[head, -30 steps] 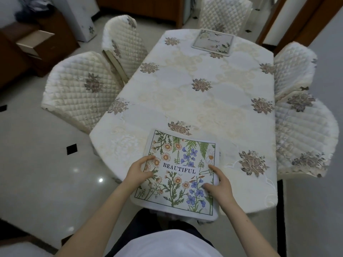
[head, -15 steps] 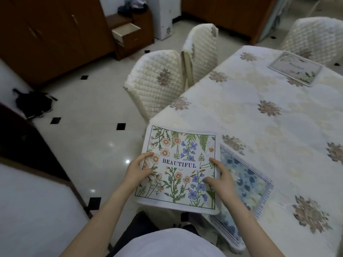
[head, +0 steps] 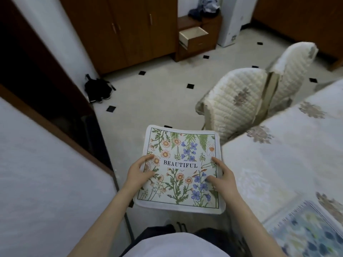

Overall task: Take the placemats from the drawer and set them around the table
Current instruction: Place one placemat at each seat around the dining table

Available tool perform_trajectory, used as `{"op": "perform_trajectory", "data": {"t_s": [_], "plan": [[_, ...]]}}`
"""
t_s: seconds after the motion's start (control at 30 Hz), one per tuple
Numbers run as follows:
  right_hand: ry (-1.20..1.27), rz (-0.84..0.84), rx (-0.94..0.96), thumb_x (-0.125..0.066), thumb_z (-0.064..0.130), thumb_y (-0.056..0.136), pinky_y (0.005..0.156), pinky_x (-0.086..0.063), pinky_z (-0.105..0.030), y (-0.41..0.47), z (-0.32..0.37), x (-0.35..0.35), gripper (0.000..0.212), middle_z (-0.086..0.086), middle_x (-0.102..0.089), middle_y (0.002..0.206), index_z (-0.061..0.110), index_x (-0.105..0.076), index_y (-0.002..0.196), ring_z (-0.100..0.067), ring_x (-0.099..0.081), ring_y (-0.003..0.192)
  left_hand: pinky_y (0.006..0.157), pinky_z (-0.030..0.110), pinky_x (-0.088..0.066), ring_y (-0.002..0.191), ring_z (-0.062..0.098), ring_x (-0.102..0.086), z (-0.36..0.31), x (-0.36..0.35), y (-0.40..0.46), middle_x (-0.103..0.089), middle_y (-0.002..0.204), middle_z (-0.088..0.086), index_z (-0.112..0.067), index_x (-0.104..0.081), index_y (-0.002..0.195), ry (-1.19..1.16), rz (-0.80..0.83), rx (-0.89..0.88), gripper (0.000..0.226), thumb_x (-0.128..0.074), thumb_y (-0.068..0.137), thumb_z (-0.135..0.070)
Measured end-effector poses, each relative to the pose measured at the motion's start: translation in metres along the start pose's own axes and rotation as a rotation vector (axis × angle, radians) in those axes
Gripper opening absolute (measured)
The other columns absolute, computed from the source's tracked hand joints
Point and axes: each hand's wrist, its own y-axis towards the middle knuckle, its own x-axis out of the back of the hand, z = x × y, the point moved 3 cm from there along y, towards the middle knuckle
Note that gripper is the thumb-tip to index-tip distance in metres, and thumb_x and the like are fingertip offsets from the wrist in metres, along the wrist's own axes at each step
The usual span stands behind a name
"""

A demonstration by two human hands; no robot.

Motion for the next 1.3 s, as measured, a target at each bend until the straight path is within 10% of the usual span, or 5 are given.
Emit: {"op": "perform_trajectory", "data": {"t_s": [0.37,0.67,0.87,1.3], "plan": [[-0.063,0.048,0.025,-0.065,-0.013,0.076,0.072,-0.06,-0.033,0.121,0.081,-0.081,0.074,-0.003,-0.057,0.131,0.027,-0.048,0.137,-0.012,-0.068,0.09,0.103,0.04,-0.044,0.123,0.019,-0.05,-0.025,0.068,0.126,-0.051,0.12,-0.014,-0.027,-0.063,0.119,-0.034,-0.087,0.018,0.056,-0.067,0.076,0.008],[-0.104,0.088,0.071,-0.062,-0.01,0.08,0.064,-0.058,-0.022,0.273,0.172,-0.127,0.07,-0.001,-0.055,0.13,0.028,-0.047,0.136,-0.008,-0.067,0.087,0.101,0.045,-0.046,0.123,0.023,-0.051,-0.086,0.096,0.283,-0.05,0.119,-0.015,-0.035,-0.063,0.112,-0.078,-0.16,0.03,0.056,-0.069,0.076,0.007],[-0.086,0.051,0.044,-0.062,-0.01,0.08,0.071,-0.059,-0.047,0.348,0.226,-0.135,0.071,-0.004,-0.061,0.121,0.03,-0.047,0.136,-0.013,-0.071,0.074,0.098,0.052,-0.048,0.122,0.028,-0.053,-0.132,0.101,0.374,-0.052,0.126,-0.012,-0.043,-0.063,0.109,-0.092,-0.135,0.011,0.058,-0.071,0.075,0.004],[0.092,-0.23,0.019,-0.061,-0.013,0.08,0.057,-0.056,-0.022,0.504,0.31,-0.159,0.067,0.009,-0.059,0.107,0.025,-0.048,0.133,-0.006,-0.068,0.079,0.092,0.05,-0.052,0.115,0.03,-0.058,-0.237,0.095,0.614,-0.053,0.122,-0.009,-0.04,-0.064,0.108,-0.07,0.147,-0.09,0.058,-0.068,0.075,0.008]]}}
